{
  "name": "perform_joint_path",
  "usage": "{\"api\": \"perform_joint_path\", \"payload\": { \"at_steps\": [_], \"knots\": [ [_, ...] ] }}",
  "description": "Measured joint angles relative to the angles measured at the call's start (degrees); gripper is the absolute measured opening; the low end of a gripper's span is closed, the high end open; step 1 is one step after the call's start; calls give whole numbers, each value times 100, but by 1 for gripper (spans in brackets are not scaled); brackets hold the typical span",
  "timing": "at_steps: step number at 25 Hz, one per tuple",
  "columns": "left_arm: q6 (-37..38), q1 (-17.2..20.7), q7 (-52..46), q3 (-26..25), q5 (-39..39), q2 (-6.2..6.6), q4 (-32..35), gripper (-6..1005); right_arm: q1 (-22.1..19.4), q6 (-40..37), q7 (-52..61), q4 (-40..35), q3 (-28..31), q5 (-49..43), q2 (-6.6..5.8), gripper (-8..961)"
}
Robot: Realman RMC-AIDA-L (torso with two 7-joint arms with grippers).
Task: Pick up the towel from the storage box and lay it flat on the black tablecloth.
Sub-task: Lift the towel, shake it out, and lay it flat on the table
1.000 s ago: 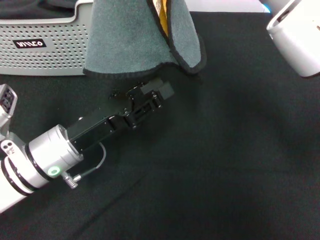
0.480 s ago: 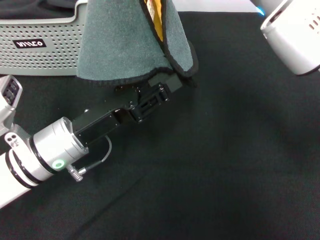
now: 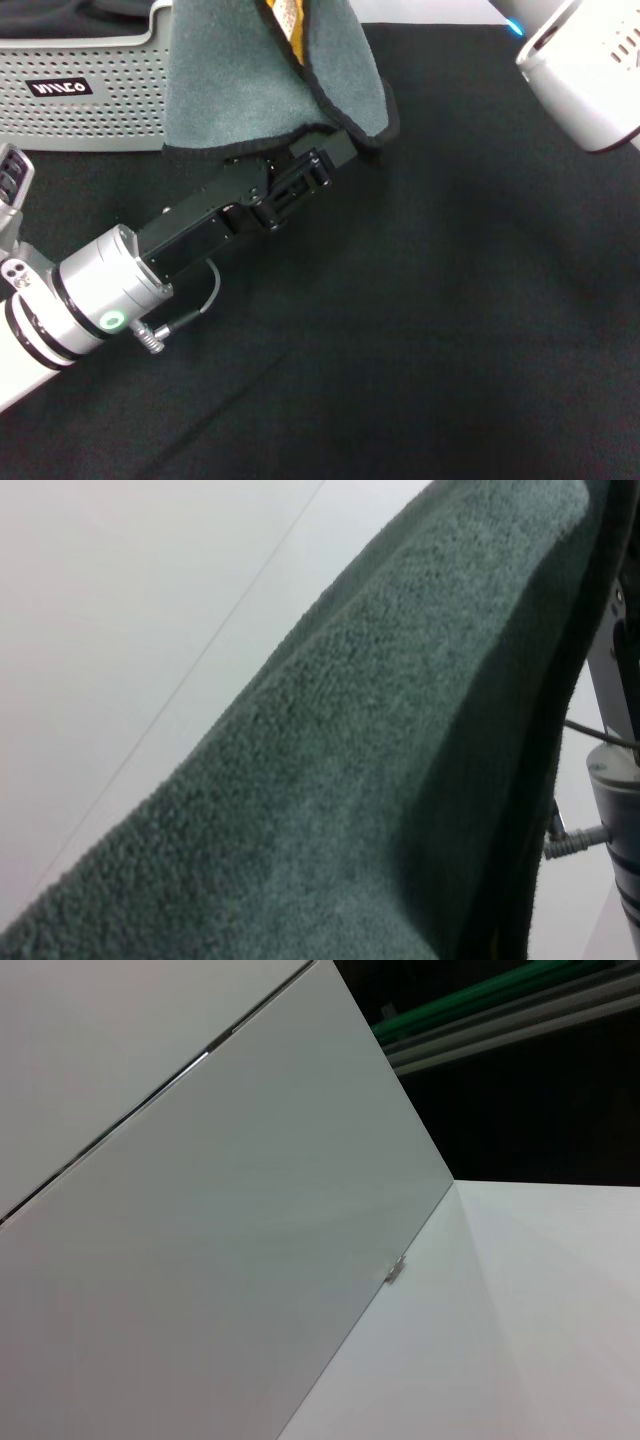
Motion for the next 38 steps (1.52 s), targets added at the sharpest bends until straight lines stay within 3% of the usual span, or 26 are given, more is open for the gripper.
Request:
{"api": "perform_joint_path", "payload": {
  "at_steps": [22,38],
  "knots": [
    [427,569,92,4,-760,41,73,437,-255,-168,2,-41,68,-33,-18,13],
    [433,615,158,21,-784,44,36,419,-394,-329,2,-107,69,-41,-27,14]
  ]
}}
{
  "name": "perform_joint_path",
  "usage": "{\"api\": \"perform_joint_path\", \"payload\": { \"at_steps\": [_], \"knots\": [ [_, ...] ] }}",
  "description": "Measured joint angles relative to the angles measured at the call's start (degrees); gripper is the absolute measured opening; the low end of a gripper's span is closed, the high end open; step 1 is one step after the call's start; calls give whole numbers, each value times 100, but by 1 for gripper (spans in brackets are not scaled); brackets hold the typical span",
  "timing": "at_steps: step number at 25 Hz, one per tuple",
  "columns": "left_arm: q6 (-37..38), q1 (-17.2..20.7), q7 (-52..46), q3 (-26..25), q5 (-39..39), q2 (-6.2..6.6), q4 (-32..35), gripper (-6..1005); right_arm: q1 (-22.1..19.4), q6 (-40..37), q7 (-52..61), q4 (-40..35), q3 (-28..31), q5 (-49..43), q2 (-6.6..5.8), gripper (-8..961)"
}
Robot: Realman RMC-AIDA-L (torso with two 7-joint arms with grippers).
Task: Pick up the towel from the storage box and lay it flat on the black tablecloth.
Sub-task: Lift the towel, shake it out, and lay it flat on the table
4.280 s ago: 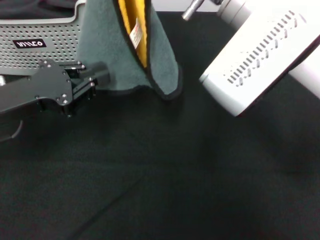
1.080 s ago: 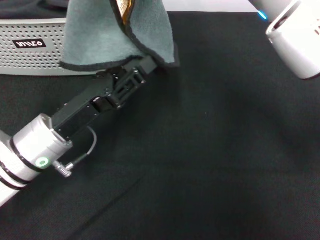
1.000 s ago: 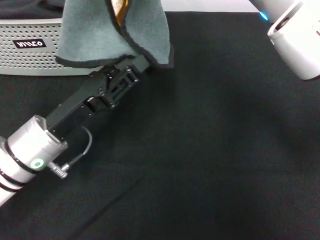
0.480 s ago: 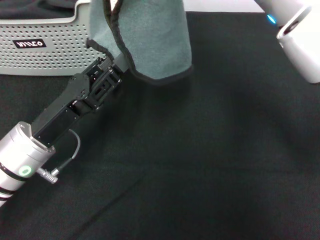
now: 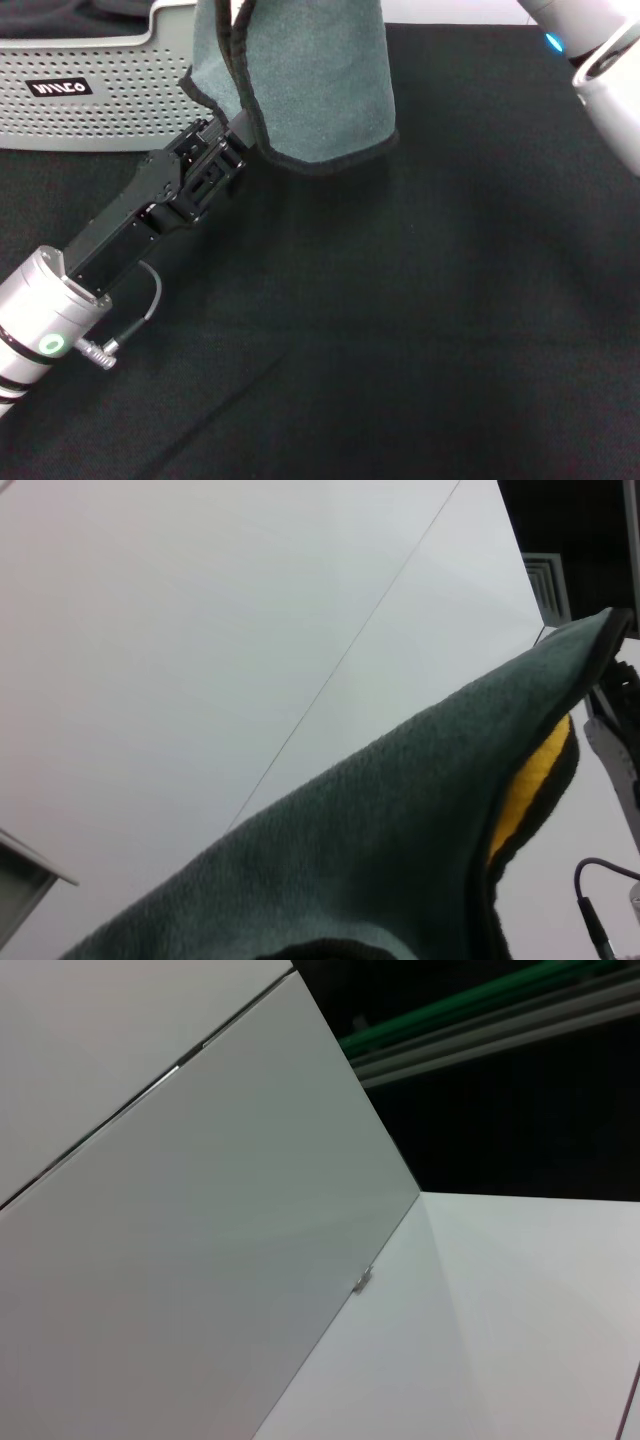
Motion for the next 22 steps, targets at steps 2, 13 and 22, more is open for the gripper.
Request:
{"api": "perform_joint_path", "payload": {
  "at_steps": [2,13,22],
  "knots": [
    [-9,0,0,0,0,0,-2,417,-14,-46,0,-8,0,0,0,14],
    [-26,-3,13,27,59,11,32,405,-87,-117,0,-10,0,-6,-1,14],
    [84,117,16,-6,-54,25,66,21,-161,-117,0,-18,2,-9,-9,14]
  ]
}}
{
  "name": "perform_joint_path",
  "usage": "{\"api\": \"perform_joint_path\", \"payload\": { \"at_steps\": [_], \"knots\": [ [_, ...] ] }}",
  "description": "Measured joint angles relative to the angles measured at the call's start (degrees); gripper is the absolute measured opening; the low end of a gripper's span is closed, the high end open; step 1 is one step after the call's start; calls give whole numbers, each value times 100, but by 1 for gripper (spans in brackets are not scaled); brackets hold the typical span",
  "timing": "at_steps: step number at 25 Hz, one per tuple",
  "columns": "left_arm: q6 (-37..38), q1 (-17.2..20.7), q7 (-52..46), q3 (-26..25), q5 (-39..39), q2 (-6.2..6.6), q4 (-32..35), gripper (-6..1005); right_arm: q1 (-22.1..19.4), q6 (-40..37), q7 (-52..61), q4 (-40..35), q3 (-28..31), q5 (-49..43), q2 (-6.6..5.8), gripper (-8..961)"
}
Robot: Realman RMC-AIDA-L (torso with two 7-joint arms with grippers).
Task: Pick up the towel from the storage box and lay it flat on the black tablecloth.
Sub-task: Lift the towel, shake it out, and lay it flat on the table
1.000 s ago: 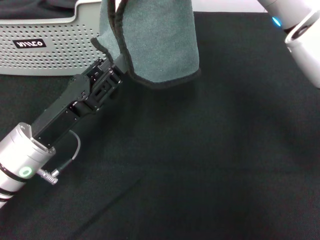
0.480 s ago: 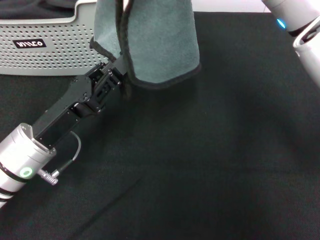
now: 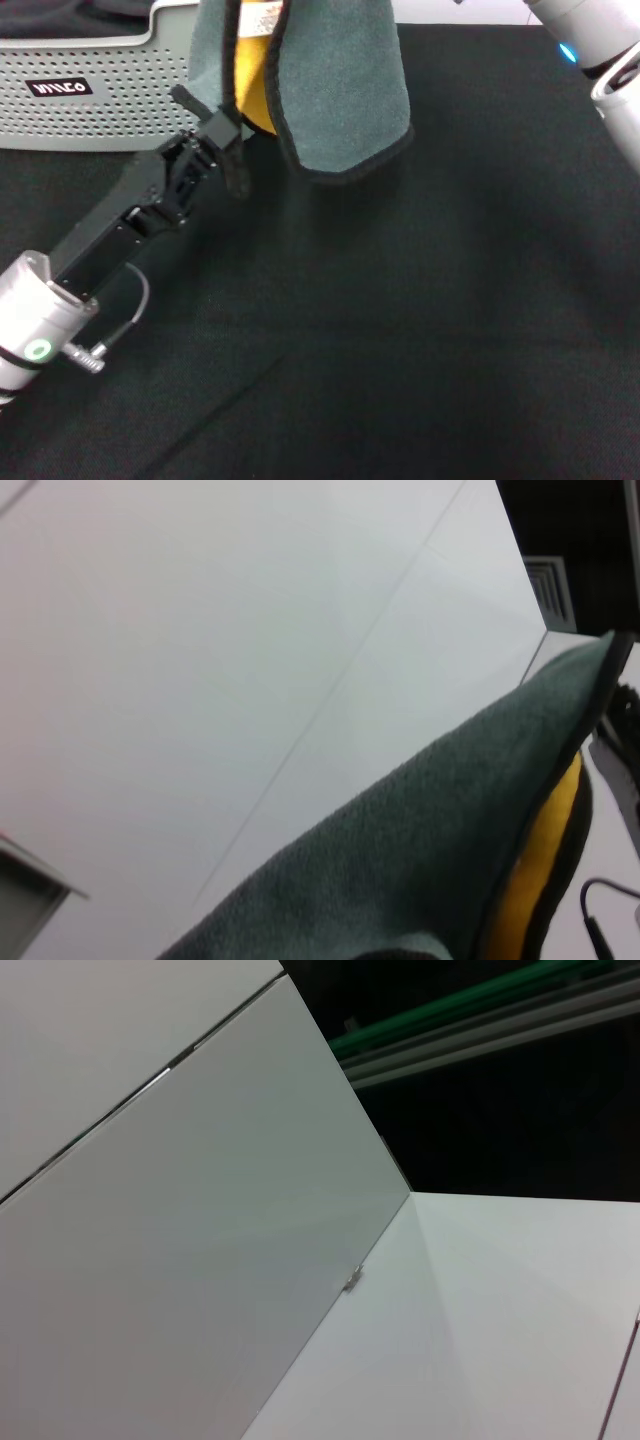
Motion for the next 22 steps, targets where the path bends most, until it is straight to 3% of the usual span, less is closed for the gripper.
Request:
{"api": "perform_joint_path", "payload": {
  "at_steps": [6,11,16,18,22],
  "knots": [
    [184,222,-146,16,-20,35,360,10,-187,8,1,20,-17,-12,-14,15],
    [495,443,-493,43,141,160,779,11,-567,63,475,24,-64,-354,-20,15],
    [967,569,-1005,51,409,411,1255,11,-1118,32,1614,11,-43,-1086,-55,15],
    [1170,578,-1489,57,560,605,1519,12,-1372,-100,2143,-4,-35,-1348,-123,15],
    [1199,575,-2024,60,648,743,1862,12,-1855,-684,2918,34,-11,-1623,-308,15]
  ]
}}
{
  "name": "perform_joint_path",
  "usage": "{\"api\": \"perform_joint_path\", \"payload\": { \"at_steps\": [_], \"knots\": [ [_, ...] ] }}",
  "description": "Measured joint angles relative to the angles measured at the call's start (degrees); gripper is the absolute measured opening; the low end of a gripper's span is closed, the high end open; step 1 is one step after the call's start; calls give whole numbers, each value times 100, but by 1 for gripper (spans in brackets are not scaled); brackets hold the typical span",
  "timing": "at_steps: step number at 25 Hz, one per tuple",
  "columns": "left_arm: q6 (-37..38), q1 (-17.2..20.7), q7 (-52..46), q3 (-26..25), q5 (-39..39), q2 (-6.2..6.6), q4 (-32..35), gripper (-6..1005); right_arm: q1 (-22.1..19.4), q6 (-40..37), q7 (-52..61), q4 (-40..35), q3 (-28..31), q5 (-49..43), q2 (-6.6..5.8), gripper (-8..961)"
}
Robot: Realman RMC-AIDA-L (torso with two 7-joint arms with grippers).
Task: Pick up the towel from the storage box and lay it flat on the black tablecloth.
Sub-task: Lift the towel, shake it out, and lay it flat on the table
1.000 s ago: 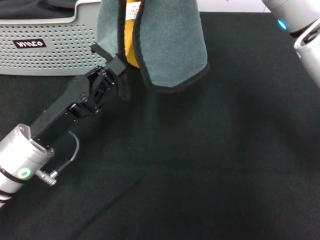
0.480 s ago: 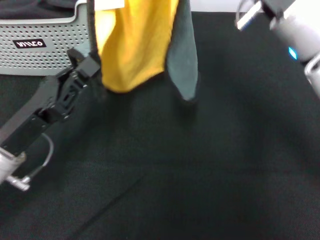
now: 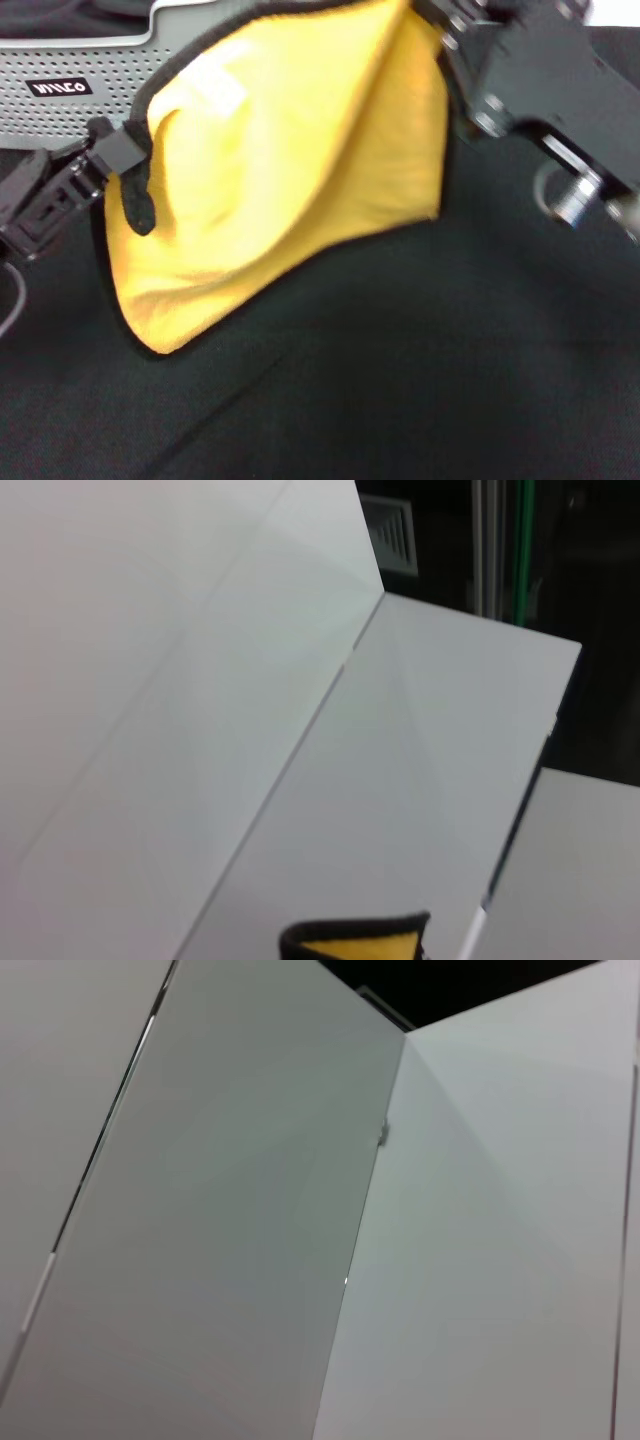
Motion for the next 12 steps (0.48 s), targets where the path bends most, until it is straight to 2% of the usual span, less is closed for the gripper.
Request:
{"api": "perform_joint_path", "payload": {
  "at_steps": [3,5,6,12],
  "knots": [
    [15,9,-556,0,80,128,339,12,-325,-391,305,137,13,-103,-90,15],
    [34,25,-839,3,98,205,507,12,-537,-991,575,500,85,-203,-119,15],
    [40,30,-952,4,98,233,563,12,-537,-991,575,500,85,-203,-119,15],
    [49,13,-1380,272,76,370,730,12,-681,-2678,1122,1759,306,-247,-142,16]
  ]
}}
